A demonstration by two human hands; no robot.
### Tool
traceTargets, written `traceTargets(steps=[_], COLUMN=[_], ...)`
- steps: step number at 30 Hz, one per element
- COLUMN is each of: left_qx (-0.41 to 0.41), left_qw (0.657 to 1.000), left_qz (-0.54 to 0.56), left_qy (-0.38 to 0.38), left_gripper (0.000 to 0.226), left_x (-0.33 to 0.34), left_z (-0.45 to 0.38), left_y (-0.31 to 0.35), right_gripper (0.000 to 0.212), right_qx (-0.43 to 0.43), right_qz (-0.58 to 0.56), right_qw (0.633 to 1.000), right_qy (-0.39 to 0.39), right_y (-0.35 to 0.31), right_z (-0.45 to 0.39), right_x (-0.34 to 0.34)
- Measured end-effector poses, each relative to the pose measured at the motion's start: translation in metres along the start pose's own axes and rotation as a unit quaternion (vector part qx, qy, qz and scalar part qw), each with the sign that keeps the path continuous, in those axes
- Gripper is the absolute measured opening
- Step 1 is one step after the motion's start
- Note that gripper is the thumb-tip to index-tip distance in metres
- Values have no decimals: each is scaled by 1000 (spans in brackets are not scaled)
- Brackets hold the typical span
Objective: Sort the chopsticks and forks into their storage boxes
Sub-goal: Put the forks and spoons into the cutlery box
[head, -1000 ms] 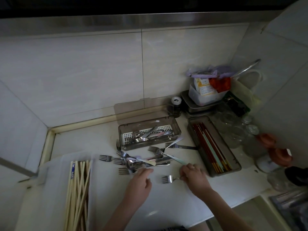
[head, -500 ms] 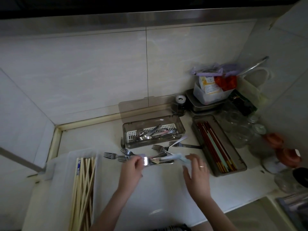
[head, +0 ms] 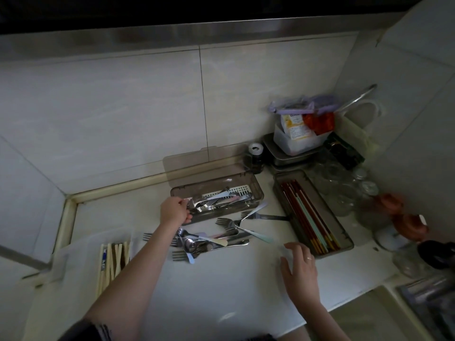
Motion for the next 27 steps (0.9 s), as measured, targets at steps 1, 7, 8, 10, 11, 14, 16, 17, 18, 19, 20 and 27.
traceTargets(steps=[1, 7, 8, 10, 11, 14, 16, 17, 18, 19, 20, 27], left_qx=[-10, 52, 73, 95, 98, 123, 145, 148, 145, 137, 131, 248], left_qw=[1000, 997, 995, 993, 992, 987, 982, 981, 982, 984, 986, 960], left_qz=[12, 62, 54, 44, 50, 61, 50, 42, 37, 37, 40, -81], left_qy=[-1, 21, 35, 59, 65, 88, 114, 119, 116, 105, 91, 102], left_gripper=[24, 39, 37, 33, 31, 29, 24, 21, 20, 21, 24, 30], left_x=[-1, -15, -18, -23, -25, -28, -29, -28, -26, -24, -21, 3], left_z=[-1, 19, 27, 44, 52, 77, 90, 93, 96, 98, 99, 120], left_y=[-2, -5, -8, -17, -22, -39, -51, -59, -66, -75, -83, -82], right_gripper=[31, 32, 31, 32, 35, 41, 39, 36, 33, 29, 25, 7], right_qx=[-1, -35, -38, -47, -52, -58, -53, -50, -47, -49, -53, -69], right_qz=[2, 15, 17, 17, 15, 41, 84, 102, 117, 129, 138, 29], right_qw=[1000, 999, 999, 996, 992, 974, 963, 959, 955, 952, 950, 985], right_qy=[-1, -17, -25, -72, -110, -217, -249, -259, -267, -272, -274, -154], right_y=[1, -6, -9, -16, -19, -29, -33, -33, -34, -34, -34, -40], right_z=[-1, -29, -37, -53, -59, -69, -70, -69, -67, -66, -64, -58], right_x=[0, 2, 2, 9, 15, 37, 47, 51, 53, 55, 57, 38])
Point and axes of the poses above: each hand's wrist, its own z-axis away from the middle knuckle, its own x-axis out of the palm, y = z × x, the point moved 6 cm from there along -z, towards the middle knuckle, and after that the axes turned 12 degrees about -x, right-handed, at the moved point
